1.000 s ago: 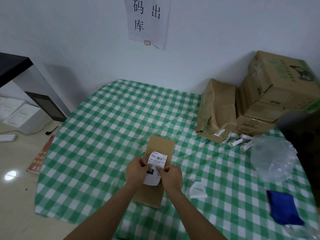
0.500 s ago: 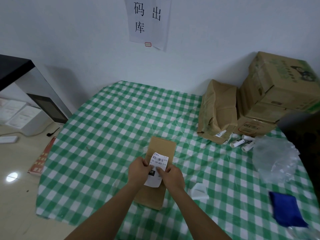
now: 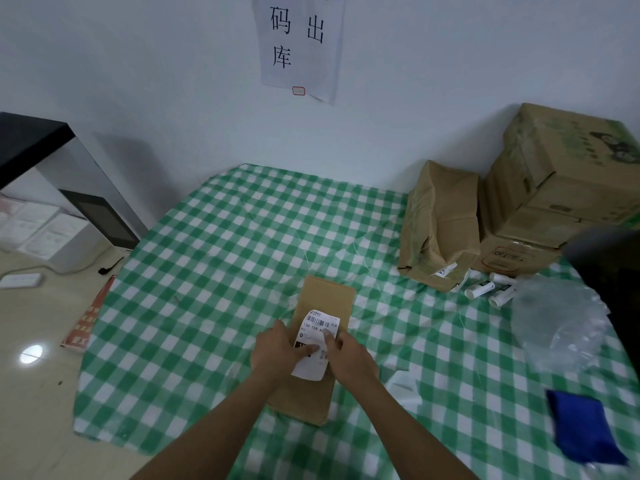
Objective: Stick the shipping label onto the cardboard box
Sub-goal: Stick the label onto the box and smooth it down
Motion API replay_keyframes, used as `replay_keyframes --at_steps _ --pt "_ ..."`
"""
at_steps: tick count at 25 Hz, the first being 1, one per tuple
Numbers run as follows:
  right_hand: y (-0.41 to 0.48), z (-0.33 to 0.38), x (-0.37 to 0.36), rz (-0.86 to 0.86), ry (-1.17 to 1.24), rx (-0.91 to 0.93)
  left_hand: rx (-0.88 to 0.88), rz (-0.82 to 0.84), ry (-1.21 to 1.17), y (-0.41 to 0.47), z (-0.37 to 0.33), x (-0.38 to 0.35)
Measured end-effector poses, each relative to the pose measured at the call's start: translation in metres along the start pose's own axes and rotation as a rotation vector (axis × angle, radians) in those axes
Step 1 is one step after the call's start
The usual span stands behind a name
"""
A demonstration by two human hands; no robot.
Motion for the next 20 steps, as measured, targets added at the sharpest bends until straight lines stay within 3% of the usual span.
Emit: replay_keyframes --at_steps 12,20 --pt "0.0042 -0.0032 0.0018 0.095 -0.068 0.048 -0.009 0.011 0.061 0.0004 -0.0018 0.0002" --pt "0.0022 0.0000 -0.0008 0.071 -0.071 0.023 -0.018 0.039 -0.033 0.0035 0.0021 0.0014"
Point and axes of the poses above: each hand's wrist, its own y-axis towards the middle knuckle, its own x-axis out of the back of the hand, z = x × y, the point moved 2 cm from there along y, towards the middle knuckle, and after that the axes turned 2 degrees about y, right-handed, at the moved point
